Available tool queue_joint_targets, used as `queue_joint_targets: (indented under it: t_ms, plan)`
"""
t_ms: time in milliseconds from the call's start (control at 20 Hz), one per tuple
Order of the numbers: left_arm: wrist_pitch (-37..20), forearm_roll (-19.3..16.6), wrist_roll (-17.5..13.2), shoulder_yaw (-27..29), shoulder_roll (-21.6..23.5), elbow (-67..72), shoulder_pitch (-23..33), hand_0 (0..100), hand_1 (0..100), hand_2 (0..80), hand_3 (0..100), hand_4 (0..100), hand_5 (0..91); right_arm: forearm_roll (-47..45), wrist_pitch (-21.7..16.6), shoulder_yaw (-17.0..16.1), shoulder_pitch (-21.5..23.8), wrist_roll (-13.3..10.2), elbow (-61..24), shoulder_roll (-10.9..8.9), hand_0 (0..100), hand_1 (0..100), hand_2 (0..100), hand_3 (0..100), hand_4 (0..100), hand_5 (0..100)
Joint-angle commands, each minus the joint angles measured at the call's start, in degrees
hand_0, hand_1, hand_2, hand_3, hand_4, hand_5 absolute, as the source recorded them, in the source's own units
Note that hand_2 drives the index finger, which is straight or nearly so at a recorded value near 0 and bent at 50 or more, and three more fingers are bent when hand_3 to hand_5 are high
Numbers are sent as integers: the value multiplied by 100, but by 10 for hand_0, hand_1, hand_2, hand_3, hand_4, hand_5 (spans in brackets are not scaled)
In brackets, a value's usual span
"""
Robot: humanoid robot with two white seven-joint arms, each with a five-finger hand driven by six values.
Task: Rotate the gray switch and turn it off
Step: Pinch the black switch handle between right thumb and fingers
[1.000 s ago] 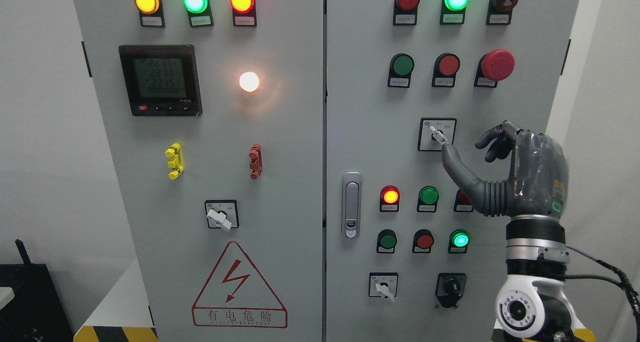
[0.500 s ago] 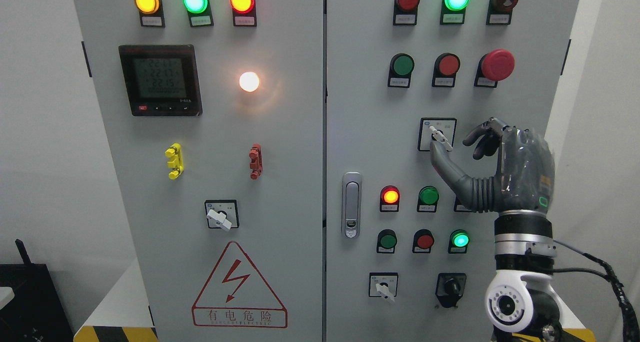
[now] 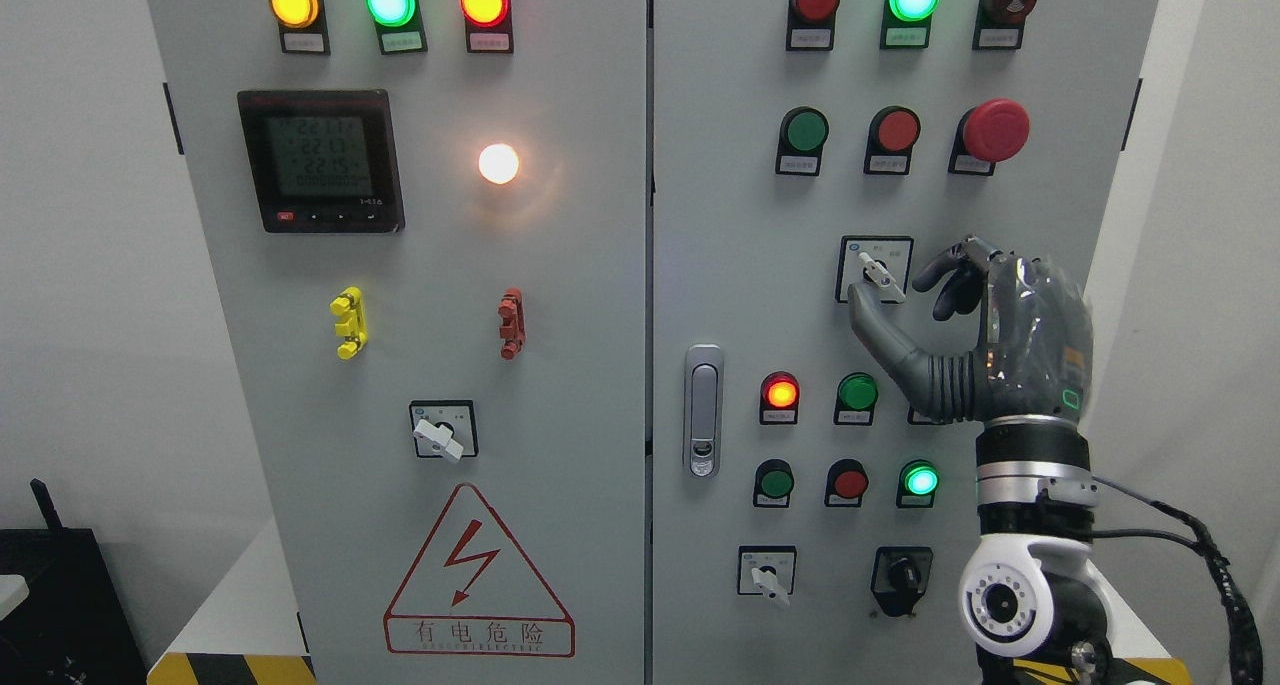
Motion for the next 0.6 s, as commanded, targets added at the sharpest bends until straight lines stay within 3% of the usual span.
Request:
queue_joint_targets:
  t_ms: [0,550]
  plan:
    - [5,-44,-1,185,0,132,-1,120,389,0,0,0,0,8,4,-78,-26,3,43,16,46,381,563,827,821,989]
    - [4,-44,8,185,0,132,-1,120,389,0,0,0,0,8,22,-78,-44,3,61,16,66,383,596,824,818,989]
